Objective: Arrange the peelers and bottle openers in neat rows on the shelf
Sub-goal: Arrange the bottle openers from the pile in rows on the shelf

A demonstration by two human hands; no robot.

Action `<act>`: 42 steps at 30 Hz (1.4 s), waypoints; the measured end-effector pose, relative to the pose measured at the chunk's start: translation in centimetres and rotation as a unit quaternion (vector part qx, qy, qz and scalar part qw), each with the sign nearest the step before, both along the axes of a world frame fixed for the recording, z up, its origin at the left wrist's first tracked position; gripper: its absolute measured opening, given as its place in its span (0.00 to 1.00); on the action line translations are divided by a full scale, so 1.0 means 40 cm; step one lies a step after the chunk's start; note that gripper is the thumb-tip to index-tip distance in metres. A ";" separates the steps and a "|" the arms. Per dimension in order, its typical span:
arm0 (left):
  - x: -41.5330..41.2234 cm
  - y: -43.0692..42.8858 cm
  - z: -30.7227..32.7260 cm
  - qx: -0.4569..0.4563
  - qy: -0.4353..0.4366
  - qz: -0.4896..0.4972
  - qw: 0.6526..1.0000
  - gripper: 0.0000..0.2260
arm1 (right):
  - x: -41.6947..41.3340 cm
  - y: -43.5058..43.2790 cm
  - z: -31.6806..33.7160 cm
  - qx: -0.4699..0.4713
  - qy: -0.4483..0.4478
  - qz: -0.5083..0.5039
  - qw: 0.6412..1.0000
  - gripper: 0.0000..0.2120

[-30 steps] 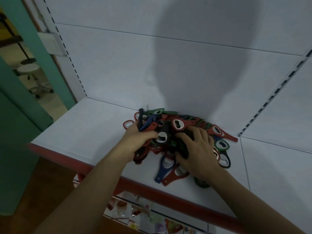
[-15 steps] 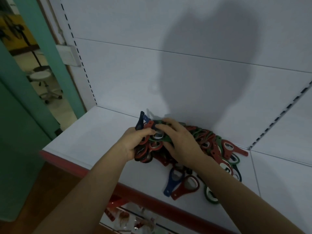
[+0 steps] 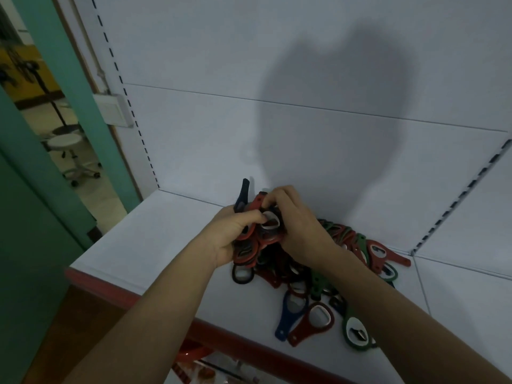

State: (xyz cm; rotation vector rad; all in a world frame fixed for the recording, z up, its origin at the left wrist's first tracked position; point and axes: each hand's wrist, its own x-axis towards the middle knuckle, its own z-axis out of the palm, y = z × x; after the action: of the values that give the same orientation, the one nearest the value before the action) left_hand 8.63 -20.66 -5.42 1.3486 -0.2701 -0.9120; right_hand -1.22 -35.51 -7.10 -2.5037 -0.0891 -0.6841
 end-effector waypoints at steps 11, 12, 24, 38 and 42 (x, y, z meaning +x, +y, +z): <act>-0.126 -0.228 0.016 -0.061 0.067 -0.106 0.990 0.08 | -0.246 -0.213 -0.017 0.226 -0.141 -0.297 0.917 0.13; -0.151 -0.262 0.012 -0.064 0.065 -0.127 0.988 0.06 | -0.283 -0.240 -0.016 0.283 -0.156 -0.318 0.891 0.12; -0.598 -0.682 -0.064 -0.026 0.114 -0.268 0.956 0.16 | -0.885 -0.557 -0.054 0.463 -0.248 -0.500 0.689 0.12; -1.194 -1.135 -0.174 0.006 0.120 -0.309 0.943 0.09 | -1.491 -0.991 -0.176 0.503 -0.151 -0.548 0.651 0.15; -1.266 -1.211 -0.184 0.031 0.110 -0.284 0.952 0.18 | -1.569 -1.050 -0.183 0.445 -0.091 -0.572 0.684 0.12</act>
State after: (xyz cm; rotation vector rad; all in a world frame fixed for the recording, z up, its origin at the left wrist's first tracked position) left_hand -42.02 -69.12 -12.77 1.2288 -0.4736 -1.5517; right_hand -63.99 -77.53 -14.42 -1.2642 1.4753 -1.0558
